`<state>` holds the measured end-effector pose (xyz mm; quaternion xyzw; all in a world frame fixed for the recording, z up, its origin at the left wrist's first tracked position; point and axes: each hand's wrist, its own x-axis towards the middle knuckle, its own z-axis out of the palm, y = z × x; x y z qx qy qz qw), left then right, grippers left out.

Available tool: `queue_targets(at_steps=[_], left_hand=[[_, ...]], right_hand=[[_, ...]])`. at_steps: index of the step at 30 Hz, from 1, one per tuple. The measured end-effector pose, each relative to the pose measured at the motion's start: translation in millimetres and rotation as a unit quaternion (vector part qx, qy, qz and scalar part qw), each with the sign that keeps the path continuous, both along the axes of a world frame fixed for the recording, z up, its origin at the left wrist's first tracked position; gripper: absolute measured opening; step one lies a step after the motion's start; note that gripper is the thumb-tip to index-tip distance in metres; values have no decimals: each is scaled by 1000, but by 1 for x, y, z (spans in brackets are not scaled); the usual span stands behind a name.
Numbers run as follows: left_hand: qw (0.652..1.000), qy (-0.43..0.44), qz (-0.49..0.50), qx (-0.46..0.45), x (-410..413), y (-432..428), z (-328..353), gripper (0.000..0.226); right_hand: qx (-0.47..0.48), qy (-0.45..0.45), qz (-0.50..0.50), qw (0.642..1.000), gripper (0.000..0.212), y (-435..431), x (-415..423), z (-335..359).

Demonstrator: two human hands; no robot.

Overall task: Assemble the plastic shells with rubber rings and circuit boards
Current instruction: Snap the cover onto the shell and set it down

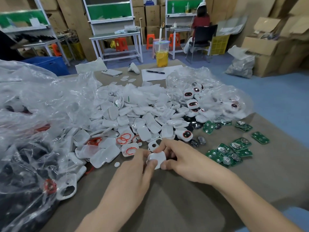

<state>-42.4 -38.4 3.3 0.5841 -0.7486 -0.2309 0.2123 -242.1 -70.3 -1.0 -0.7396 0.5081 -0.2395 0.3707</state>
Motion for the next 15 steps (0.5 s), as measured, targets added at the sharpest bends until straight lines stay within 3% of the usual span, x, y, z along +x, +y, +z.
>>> queue_targets(at_steps=[5, 9, 11, 15], left_hand=[[977, 213, 25, 18, -9, -20, 1, 11], [934, 345, 38, 82, -7, -47, 12, 22], [915, 387, 11, 116, 0, -54, 11, 28], [871, 459, -45, 170, 9, -58, 4, 19]], right_hand=[[22, -146, -74, 986, 25, -7, 12, 5], [159, -341, -76, 923, 24, -26, 22, 19], [196, -379, -59, 902, 25, -32, 23, 22], [208, -404, -27, 890, 25, -36, 21, 23]])
